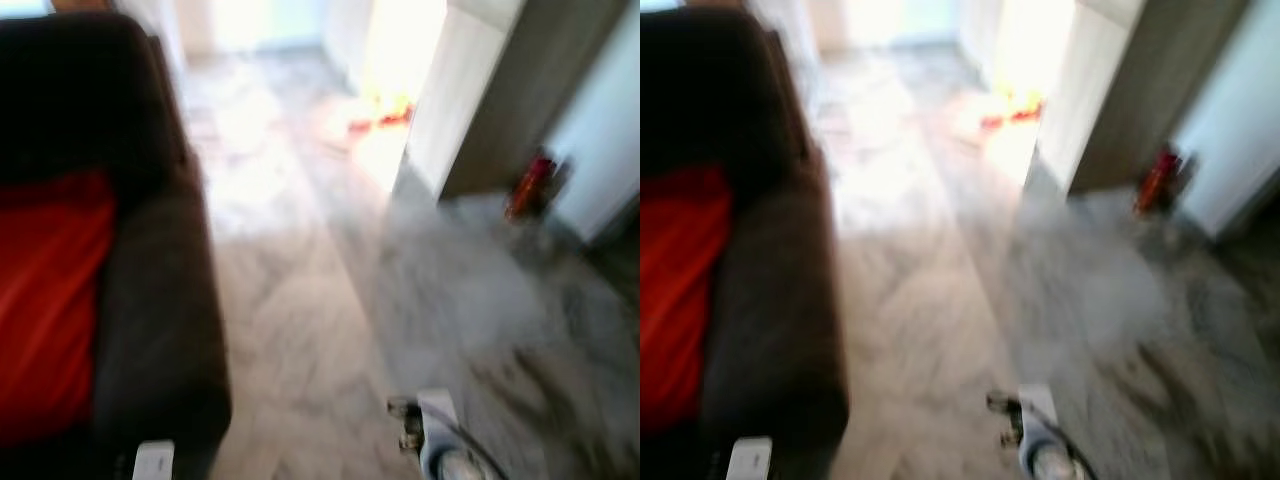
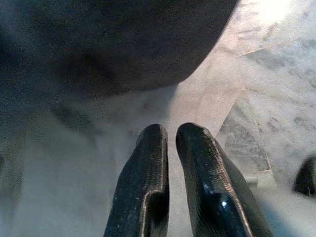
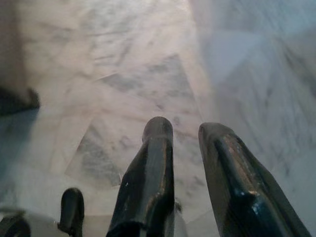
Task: Move the pillow to the sofa from floor
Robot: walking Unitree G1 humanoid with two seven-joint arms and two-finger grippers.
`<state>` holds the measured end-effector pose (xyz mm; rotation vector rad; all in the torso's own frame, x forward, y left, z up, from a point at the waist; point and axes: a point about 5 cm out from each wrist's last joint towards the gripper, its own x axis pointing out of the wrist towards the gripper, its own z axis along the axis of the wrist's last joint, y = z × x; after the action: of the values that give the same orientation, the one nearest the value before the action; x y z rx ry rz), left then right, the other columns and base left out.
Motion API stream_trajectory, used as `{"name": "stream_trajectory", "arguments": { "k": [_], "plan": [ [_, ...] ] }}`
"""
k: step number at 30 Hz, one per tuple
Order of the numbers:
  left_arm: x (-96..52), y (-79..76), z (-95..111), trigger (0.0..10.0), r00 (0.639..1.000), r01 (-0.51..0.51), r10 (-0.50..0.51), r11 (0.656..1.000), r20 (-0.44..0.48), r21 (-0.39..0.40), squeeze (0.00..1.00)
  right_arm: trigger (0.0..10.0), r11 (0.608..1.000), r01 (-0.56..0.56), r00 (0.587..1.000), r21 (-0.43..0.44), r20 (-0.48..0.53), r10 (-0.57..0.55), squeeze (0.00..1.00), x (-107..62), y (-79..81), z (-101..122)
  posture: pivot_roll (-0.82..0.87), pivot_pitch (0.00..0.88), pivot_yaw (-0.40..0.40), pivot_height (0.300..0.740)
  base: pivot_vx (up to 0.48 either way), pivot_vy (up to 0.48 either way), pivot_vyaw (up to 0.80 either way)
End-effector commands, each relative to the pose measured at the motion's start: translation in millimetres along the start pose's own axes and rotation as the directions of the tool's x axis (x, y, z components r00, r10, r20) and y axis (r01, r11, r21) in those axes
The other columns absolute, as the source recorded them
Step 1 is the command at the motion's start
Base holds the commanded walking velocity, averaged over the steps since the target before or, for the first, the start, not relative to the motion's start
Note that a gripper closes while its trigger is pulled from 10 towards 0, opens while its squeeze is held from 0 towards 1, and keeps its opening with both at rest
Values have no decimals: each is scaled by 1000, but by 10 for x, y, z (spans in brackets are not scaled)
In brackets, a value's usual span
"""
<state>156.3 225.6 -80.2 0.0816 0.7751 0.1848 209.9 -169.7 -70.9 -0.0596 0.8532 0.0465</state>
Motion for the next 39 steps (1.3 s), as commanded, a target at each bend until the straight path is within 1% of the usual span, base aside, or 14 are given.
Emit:
{"name": "stream_trajectory", "arguments": {
  "k": [1, 5, 17, 27, 28, 31, 36, 39],
  "plan": [
    [22, -104, 53, 10000, 1000, 27, -26, 1000, 15, -9, 0, 10000, 999, 38, 998, 9, -41, -38, 0, -34, -133, -114, 98, 96, -22, 740, 285, 0, -638],
    [22, -111, 53, 10000, 999, 30, -29, 999, 15, -11, 0, 10000, 999, 31, 999, 21, -37, -30, 0, -33, -133, -108, 99, 97, -22, 740, 285, 0, -631],
    [18, -131, 48, 10000, 999, 39, -39, 999, 17, -9, 0, 10000, 1000, 23, 999, 12, -34, -23, 0, -29, -124, -93, 98, 97, -22, 740, 288, 0, -622],
    [18, -138, 48, 10000, 999, 37, -37, 999, 17, -10, 0, 10000, 1000, 16, 1000, 14, -15, -16, 0, -28, -124, -71, 99, 94, -22, 740, 287, 0, 0],
    [18, -137, 49, 10000, 999, 37, -37, 999, 17, -10, 0, 10000, 1000, 14, 1000, -9, -14, -15, 0, -28, -126, -68, 99, 94, -22, 740, 289, 0, 0],
    [20, -134, 53, 10000, 999, 36, -36, 999, 18, -11, 0, 10000, 1000, 7, 1000, -17, -12, -7, 0, -28, -122, -69, 98, 88, -23, 740, 289, 0, 0],
    [25, -121, 61, 10000, 999, 36, -36, 999, 17, -9, 0, 10000, 1000, 12, 1000, -17, -14, -12, 0, -30, -111, -80, 96, 80, -23, 740, 289, 0, 800],
    [27, -115, 63, 10000, 999, 36, -36, 999, 16, -7, 0, 10000, 1000, 20, 1000, 11, -16, -20, 0, -31, -111, -90, 96, 78, -23, 740, 289, 0, 0]
  ]
}}
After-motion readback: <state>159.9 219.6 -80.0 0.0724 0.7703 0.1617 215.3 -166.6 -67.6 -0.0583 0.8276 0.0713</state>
